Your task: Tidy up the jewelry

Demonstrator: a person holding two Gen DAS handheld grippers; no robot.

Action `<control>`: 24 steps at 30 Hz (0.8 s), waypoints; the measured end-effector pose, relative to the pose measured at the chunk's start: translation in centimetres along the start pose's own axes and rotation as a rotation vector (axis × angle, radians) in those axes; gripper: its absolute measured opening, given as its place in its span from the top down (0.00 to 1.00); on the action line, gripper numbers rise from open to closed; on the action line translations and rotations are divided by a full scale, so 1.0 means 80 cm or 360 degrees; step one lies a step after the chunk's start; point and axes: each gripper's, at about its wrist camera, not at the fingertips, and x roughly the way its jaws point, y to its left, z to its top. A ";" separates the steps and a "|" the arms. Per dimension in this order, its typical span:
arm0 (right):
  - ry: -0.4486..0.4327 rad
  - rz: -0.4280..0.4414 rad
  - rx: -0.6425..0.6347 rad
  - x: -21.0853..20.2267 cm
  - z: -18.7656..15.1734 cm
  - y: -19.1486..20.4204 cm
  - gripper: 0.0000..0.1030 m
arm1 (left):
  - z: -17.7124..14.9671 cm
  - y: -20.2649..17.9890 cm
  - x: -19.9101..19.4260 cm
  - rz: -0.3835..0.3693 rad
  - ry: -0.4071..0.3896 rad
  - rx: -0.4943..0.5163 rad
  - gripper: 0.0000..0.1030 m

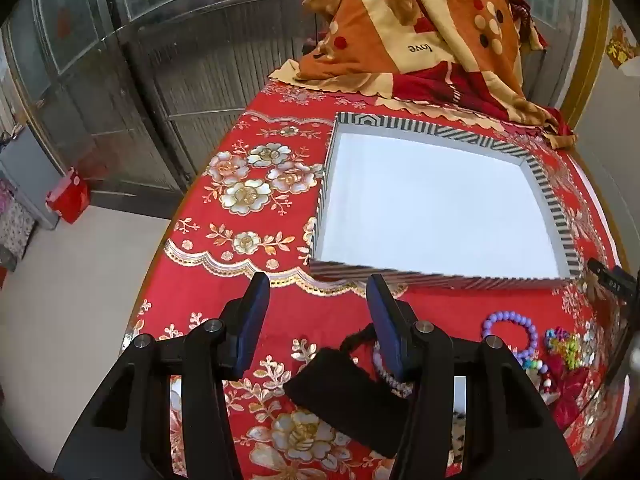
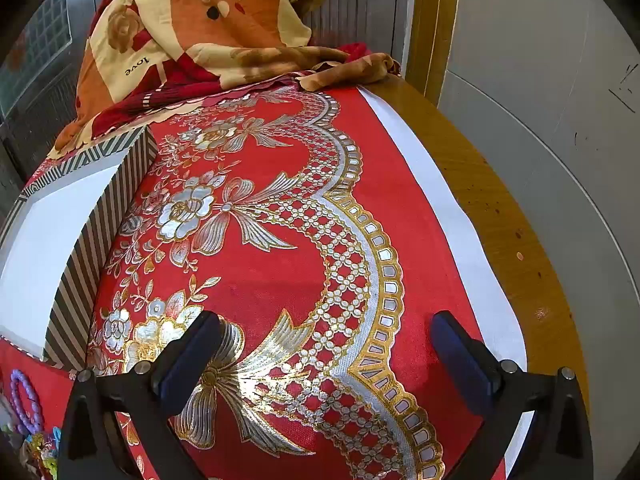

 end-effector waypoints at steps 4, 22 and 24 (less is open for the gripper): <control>0.0001 -0.0001 -0.0001 0.006 -0.004 0.000 0.00 | -0.014 0.007 -0.014 -0.0013 -0.0077 0.0011 0.52; 0.0061 -0.0037 -0.0046 -0.137 -0.050 0.100 0.05 | -0.023 -0.004 -0.020 -0.0087 -0.0027 0.0039 0.52; 0.0040 0.0004 0.0002 -0.154 -0.056 0.119 0.05 | -0.025 -0.003 -0.019 -0.0094 -0.0013 0.0046 0.52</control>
